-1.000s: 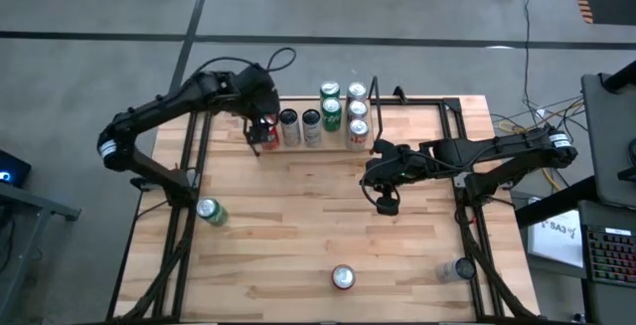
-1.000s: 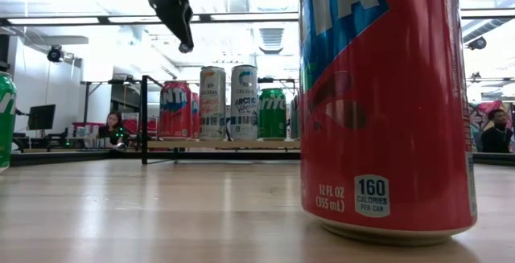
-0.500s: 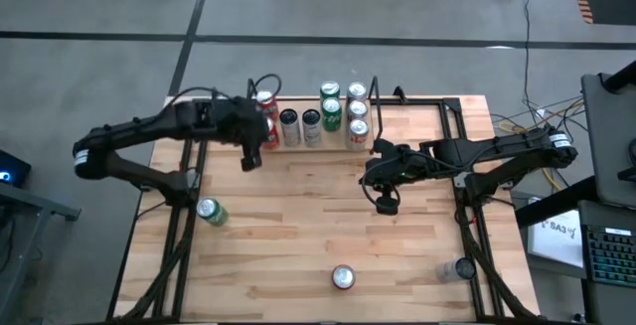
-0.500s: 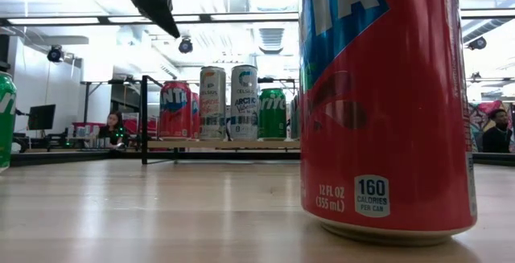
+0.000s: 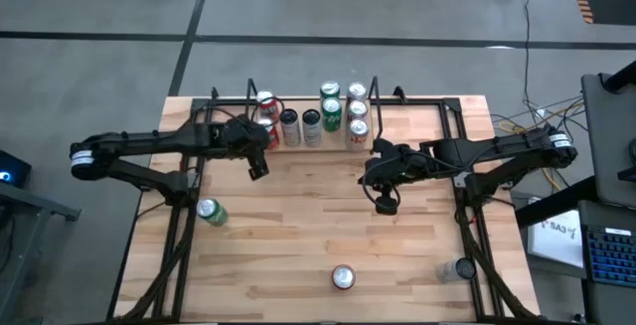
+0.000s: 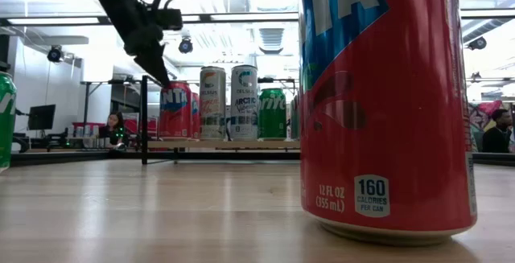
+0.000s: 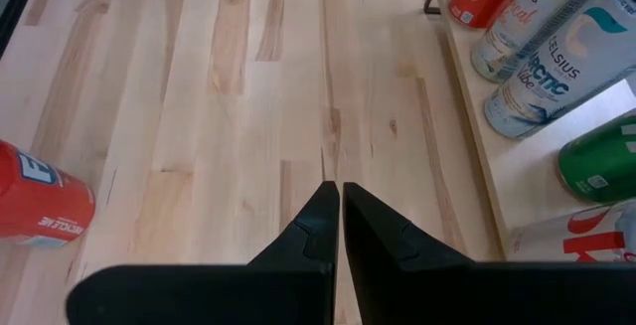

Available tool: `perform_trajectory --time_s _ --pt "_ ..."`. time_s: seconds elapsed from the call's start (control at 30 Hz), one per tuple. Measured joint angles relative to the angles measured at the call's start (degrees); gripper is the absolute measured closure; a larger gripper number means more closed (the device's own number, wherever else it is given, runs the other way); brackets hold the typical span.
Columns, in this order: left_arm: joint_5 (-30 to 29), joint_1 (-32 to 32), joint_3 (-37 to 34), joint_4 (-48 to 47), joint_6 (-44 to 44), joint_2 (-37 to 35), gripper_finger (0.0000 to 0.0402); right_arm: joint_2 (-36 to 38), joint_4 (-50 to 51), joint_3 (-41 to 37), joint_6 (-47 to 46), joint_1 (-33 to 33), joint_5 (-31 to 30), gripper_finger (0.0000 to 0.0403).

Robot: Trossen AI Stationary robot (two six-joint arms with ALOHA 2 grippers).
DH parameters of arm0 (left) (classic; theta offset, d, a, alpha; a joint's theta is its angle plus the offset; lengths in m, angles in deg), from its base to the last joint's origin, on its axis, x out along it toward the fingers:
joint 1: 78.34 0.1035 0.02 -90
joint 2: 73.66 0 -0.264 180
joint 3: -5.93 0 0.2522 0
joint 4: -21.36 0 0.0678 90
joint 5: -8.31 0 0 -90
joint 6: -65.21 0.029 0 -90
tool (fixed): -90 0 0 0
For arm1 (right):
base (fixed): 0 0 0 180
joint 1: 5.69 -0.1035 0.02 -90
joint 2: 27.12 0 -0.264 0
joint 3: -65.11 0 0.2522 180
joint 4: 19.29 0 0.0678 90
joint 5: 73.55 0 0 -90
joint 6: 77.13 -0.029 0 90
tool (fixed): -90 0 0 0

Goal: Sort soda cans
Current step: Put the left red soda can on the shelf and align it with the other red soda can

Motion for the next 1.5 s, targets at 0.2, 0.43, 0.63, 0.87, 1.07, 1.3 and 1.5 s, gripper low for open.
perform_trajectory --time_s 0.2,0.43,0.63,0.87,1.07,1.3,1.5 --pt "-1.5 0.0 -1.7 1.5 -1.9 1.1 0.0401 0.0 -0.1 0.0 0.0 0.0 -0.1 0.0394" --pt "-2.4 -0.2 -1.8 2.4 -8.7 1.5 0.0401 0.0 -0.2 0.0 0.0 0.0 -0.6 0.0394" --pt "-3.3 -0.5 -1.8 2.8 -15.7 1.5 0.0402 0.0 -0.2 0.0 0.0 0.0 -3.1 0.0394" --pt "-6.3 -0.7 -1.8 3.5 -19.9 1.7 0.0402 0.0 -0.2 0.0 0.7 0.0 -3.1 0.0394" --pt "-8.7 -0.7 -1.8 3.8 -21.3 1.7 0.0401 0.0 -0.2 0.0 0.8 0.0 -3.1 0.0394" --pt "-9.2 -0.7 -1.8 4.7 -21.2 1.7 0.0401 0.0 -0.2 0.0 0.9 0.0 -3.1 0.0394" --pt "-9.2 -0.7 -1.8 4.9 -21.2 1.7 0.0401 0.0 -0.2 0.0 0.9 0.0 -3.1 0.0394"
